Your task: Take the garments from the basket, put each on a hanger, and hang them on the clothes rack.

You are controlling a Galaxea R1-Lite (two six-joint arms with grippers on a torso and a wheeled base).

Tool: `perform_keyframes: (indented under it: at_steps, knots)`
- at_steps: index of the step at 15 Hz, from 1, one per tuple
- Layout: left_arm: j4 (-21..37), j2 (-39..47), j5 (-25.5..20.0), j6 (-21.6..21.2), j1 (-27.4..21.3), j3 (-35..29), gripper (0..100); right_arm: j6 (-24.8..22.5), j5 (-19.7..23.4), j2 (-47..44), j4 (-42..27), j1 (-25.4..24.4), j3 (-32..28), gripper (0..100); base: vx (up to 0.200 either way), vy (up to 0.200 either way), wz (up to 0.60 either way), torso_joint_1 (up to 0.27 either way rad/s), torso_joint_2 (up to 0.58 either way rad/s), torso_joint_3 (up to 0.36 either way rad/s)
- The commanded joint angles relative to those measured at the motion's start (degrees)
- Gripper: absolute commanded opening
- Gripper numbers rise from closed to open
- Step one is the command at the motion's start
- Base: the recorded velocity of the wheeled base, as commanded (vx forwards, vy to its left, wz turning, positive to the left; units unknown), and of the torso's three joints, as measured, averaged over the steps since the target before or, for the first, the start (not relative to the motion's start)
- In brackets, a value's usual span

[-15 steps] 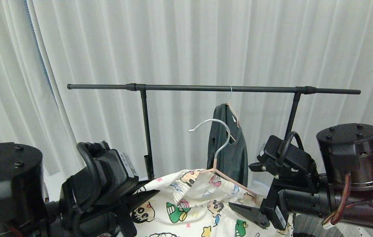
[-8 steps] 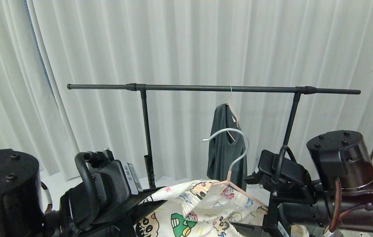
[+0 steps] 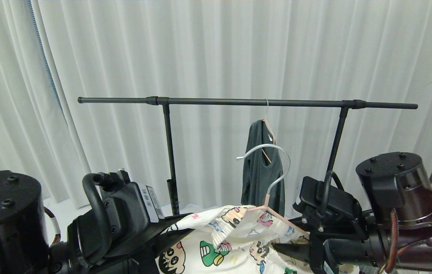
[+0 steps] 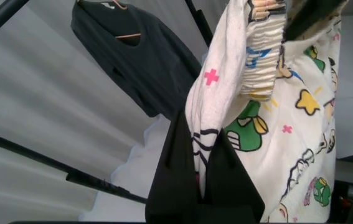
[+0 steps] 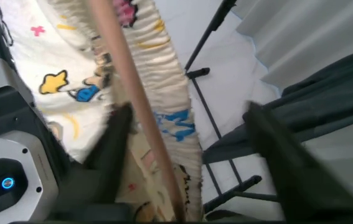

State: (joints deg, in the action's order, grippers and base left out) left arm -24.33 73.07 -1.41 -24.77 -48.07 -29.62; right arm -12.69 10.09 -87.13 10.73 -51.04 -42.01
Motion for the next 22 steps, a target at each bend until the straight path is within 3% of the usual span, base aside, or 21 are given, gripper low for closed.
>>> perform_keyframes:
  at_steps: [1,7,8,13,16,19,22]
  knots:
    - [-0.01,-0.03,0.01,-0.01,-0.01,0.09,0,0.03,0.01,0.38,0.08,-0.29,-0.09,0,0.0,0.0,0.0,0.0,0.0,0.0]
    - [-0.01,-0.03,0.01,0.07,-0.01,0.36,0,0.03,-0.07,4.68,-0.18,-0.37,0.26,0,0.0,0.0,0.0,0.0,0.0,0.0]
    - [-0.01,-0.03,0.01,0.43,-0.01,0.44,100,-0.05,-0.16,5.21,-0.18,-0.64,0.26,0,0.0,0.0,0.0,0.0,0.0,0.0]
    - [-0.45,-0.12,0.1,0.78,1.31,0.36,100,-2.51,-0.87,7.59,-0.18,-0.37,0.26,0,0.0,0.0,0.0,0.0,0.0,0.0]
    - [-0.54,-0.74,0.27,4.12,1.92,0.71,100,-2.95,-0.87,8.38,-0.18,2.09,0.26,0,0.0,0.0,0.0,0.0,0.0,0.0]
    - [-0.54,-3.72,0.27,4.38,3.07,1.85,100,-4.36,-4.91,8.46,-0.18,5.6,0.35,0,0.0,0.0,0.0,0.0,0.0,0.0]
    - [-0.54,-6.27,0.27,4.38,5.44,7.12,100,-4.45,-5.17,8.64,-0.09,7.27,0.35,0,0.0,0.0,0.0,0.0,0.0,0.0]
